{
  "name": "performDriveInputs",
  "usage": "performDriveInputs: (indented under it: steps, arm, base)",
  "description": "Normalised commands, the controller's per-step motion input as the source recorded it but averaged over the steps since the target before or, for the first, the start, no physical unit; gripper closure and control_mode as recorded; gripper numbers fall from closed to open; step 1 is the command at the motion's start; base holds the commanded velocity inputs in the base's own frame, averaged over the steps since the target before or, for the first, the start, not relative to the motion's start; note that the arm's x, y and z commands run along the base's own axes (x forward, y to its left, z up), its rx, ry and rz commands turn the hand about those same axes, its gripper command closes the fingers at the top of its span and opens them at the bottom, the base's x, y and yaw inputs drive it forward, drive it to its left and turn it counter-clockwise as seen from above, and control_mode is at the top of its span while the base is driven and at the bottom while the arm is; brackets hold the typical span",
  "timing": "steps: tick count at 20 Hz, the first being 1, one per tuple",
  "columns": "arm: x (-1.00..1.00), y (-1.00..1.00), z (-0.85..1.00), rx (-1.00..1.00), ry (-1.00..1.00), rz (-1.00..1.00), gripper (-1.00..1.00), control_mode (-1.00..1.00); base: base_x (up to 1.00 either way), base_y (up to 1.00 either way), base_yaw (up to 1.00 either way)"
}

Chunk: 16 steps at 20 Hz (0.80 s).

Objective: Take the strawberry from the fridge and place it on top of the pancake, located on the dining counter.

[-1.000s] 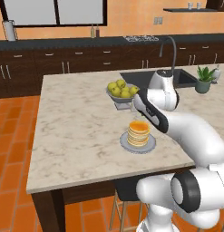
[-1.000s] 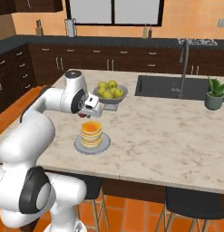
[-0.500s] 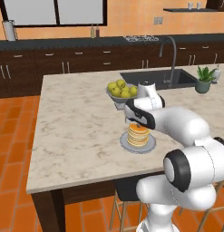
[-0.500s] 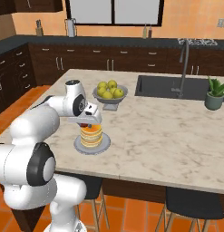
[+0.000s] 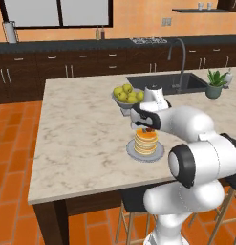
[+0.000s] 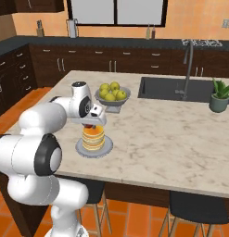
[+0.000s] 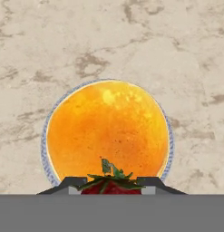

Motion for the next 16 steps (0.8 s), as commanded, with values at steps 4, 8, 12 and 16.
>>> performDriveInputs:
  steps: [4,8,12,16]
  arm:
    - [0.00,0.00,-0.28,0.00,0.00,0.00,1.00,-1.00]
    - [0.00,0.00,-0.27,0.00,0.00,0.00,1.00,-1.00]
    - [0.00,0.09,-0.17,0.00,0.00,0.00,1.00,-1.00]
    - [0.00,0.02,-0.15,0.00,0.00,0.00,1.00,-1.00]
  base:
    - [0.00,0.00,0.00]
    - [0.00,0.00,0.00]
    - [0.00,0.00,0.00]
    - [0.00,0.00,0.00]
